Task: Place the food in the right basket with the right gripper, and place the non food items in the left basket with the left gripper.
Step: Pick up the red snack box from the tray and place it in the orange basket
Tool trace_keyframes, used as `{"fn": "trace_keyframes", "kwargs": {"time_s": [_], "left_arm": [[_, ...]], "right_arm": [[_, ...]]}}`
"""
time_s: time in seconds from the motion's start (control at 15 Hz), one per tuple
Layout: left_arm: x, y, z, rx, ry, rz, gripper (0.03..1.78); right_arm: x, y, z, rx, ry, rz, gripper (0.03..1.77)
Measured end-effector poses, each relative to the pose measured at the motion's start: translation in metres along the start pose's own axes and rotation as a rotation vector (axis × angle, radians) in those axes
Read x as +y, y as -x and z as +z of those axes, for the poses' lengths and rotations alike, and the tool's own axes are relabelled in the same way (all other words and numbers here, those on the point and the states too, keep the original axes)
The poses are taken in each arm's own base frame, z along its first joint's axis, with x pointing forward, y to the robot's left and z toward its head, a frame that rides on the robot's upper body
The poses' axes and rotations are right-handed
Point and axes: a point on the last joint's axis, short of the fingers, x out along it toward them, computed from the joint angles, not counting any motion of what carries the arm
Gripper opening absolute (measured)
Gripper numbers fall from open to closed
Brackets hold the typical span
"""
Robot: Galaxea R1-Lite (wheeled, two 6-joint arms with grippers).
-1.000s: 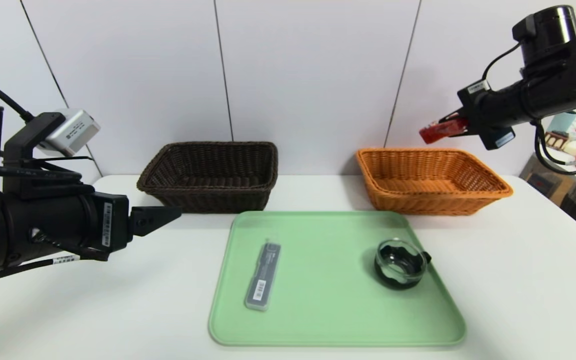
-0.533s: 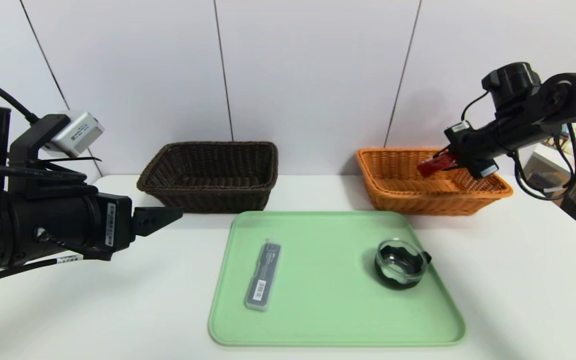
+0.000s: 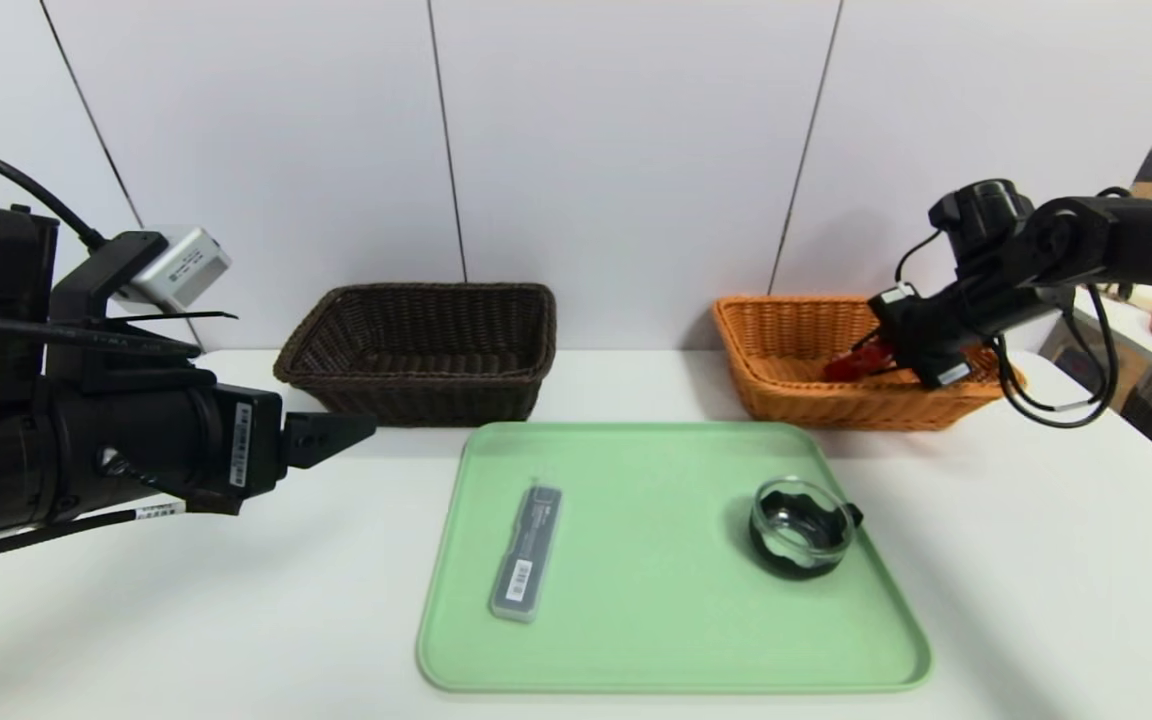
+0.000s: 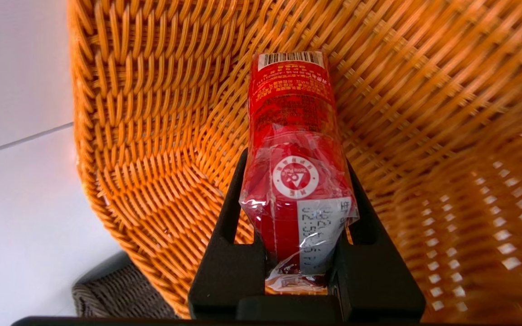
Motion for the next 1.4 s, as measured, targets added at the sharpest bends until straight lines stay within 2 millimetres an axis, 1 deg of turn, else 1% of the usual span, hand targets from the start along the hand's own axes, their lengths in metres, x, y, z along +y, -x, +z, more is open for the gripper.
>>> {"fn": "trace_keyframes", "kwargs": {"time_s": [0.2,0.47,0.73,0.87,1.0,1.13,1.2,1.33,1.4], "left_arm": [[0.0,-0.003,0.0,0.009,0.0,0.0,1.69],[0.0,-0.007,-0.001,0.02,0.0,0.001,1.69],[0.0,-0.01,-0.001,0.028,-0.001,0.001,1.69],[-0.001,-0.009,0.0,0.023,-0.001,0.001,1.69],[-0.001,-0.009,0.001,0.02,-0.002,0.001,1.69],[-0.001,-0.008,0.001,0.018,-0.001,0.001,1.69],[-0.001,-0.008,0.001,0.016,-0.001,0.001,1.69],[-0.001,-0.007,0.002,0.012,-0.001,0.001,1.69],[-0.001,-0.006,0.002,0.011,0.0,0.001,1.69]], "right_arm": [[-0.001,-0.005,0.001,0.005,0.0,0.002,0.37],[-0.001,-0.006,0.0,0.011,0.005,0.003,0.37],[0.0,-0.004,0.001,0.009,0.011,0.017,0.88],[0.001,-0.003,0.001,0.008,0.009,0.019,1.07],[0.003,0.002,0.0,0.008,0.011,0.029,1.22],[0.008,0.016,-0.002,0.002,0.022,0.061,1.33],[0.013,0.027,-0.004,-0.008,0.039,0.086,1.38],[0.023,0.054,-0.009,-0.03,0.08,0.142,1.45],[0.028,0.072,-0.013,-0.043,0.097,0.176,1.48]]}}
